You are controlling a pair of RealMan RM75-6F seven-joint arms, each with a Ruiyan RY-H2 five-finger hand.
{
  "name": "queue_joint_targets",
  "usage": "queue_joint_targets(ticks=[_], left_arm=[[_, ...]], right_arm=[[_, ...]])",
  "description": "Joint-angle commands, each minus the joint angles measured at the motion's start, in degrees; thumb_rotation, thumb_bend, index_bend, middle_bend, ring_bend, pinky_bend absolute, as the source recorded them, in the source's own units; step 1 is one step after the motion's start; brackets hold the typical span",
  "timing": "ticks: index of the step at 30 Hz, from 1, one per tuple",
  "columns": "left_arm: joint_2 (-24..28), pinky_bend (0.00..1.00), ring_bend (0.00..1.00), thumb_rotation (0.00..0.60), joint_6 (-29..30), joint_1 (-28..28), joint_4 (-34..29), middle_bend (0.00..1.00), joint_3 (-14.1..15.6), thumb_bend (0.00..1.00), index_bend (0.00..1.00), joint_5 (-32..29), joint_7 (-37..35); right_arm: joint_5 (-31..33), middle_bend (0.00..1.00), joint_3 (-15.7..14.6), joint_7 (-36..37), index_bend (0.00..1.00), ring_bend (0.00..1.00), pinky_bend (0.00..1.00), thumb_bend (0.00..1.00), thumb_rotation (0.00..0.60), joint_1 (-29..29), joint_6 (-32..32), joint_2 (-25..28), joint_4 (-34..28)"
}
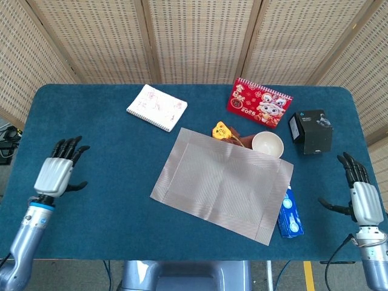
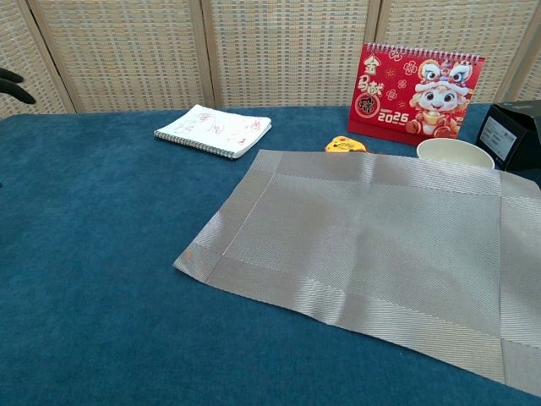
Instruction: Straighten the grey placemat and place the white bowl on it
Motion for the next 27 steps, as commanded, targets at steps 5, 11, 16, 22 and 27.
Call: queue_joint_targets(ticks=[5,11,16,22,27], left_arm=[[-6.58,0.00,0.00,0.600,-9.80,-8.15,4.75,0.00,0.45,0.13,0.19,0.57,3.54],[-11.90,0.00,0.00,0.600,-12.54,-11.73,9.58,0.00,2.16,0.13,0.21,2.42,7.10],[-15.90,0.00,0.00,0.600,-14.40,-13.41,12.67,0.00,2.62,0.13,0.22,1.39,7.69],[-21.74,0.00,0.00,0.600,-15.48,-15.08,17.00,0.00,3.21,0.13,0.22,0.66,9.65],[-24.62,0.00,0.00,0.600,-15.85,-16.28,19.24,0.00,3.37,0.13,0.23,0.59,10.35]], right_arm=[[0.31,0.00,0.96,4.62,0.08,0.00,0.00,0.21,0.600,-0.66,0.68,1.61,-0.11],[-0.01,0.00,1.06,5.06,0.08,0.00,0.00,0.21,0.600,-0.98,1.25,2.09,-0.17],[0.29,0.00,1.22,6.73,0.08,0.00,0.00,0.21,0.600,-1.02,0.73,2.52,-0.17],[0.43,0.00,1.42,7.81,0.09,0.00,0.00,0.21,0.600,-0.90,0.37,2.52,0.15],[0.73,0.00,1.72,8.42,0.09,0.00,0.00,0.21,0.600,-0.95,0.42,2.44,0.39]])
